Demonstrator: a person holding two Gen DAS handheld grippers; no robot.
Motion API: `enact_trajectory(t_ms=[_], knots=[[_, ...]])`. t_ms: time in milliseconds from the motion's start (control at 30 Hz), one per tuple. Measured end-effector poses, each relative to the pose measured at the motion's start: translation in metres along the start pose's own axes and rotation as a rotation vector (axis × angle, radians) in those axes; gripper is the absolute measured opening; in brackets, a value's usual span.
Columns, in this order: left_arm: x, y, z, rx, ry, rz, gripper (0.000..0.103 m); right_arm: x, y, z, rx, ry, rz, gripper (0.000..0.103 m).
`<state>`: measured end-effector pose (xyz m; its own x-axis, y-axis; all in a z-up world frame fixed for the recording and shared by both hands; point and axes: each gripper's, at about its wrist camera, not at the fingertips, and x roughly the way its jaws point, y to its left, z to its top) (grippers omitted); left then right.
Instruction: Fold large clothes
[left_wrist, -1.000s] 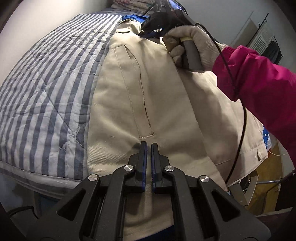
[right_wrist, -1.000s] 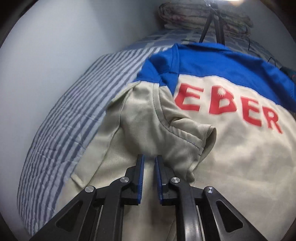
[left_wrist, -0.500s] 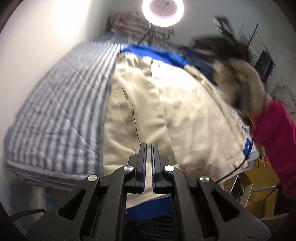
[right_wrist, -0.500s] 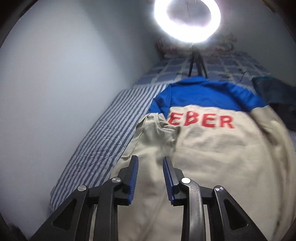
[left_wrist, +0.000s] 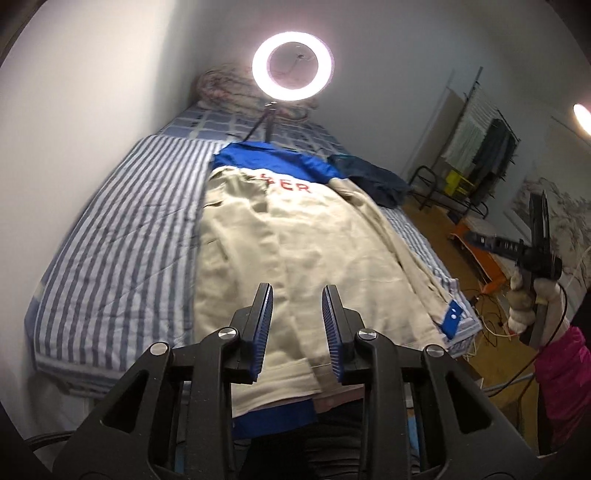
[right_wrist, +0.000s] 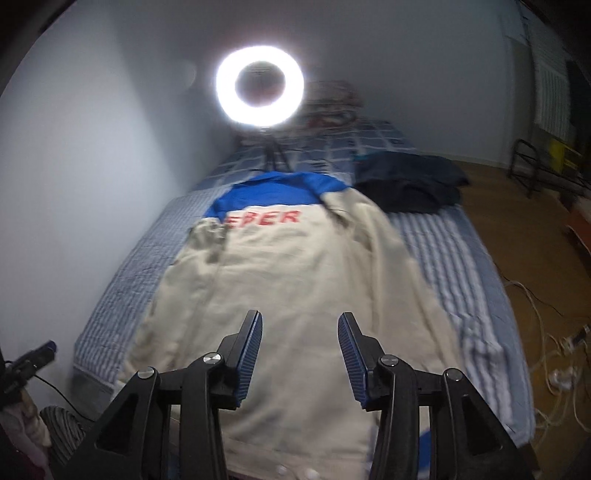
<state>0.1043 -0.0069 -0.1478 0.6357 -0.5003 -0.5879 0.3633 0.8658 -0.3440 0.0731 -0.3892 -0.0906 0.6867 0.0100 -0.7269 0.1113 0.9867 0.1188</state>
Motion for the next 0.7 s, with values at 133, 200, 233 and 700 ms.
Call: enact_trajectory(t_ms=[133, 200, 233, 700], knots=[[0.005, -0.016, 0.01, 0.028, -0.014, -0.034, 0.027, -0.014, -0.047, -0.016, 0.071, -0.003, -0.077, 0.047], [0.009, -0.021, 0.012, 0.032, -0.017, -0.044, 0.028, -0.016, -0.074, -0.027, 0.092, 0.015, -0.133, 0.047], [0.014, -0.025, 0.013, 0.031, -0.015, -0.048, 0.028, -0.016, -0.086, -0.032, 0.108, 0.028, -0.147, 0.047], [0.096, -0.055, 0.016, -0.033, 0.098, -0.076, 0.028, 0.062, -0.225, -0.103, 0.373, 0.203, -0.137, 0.047]])
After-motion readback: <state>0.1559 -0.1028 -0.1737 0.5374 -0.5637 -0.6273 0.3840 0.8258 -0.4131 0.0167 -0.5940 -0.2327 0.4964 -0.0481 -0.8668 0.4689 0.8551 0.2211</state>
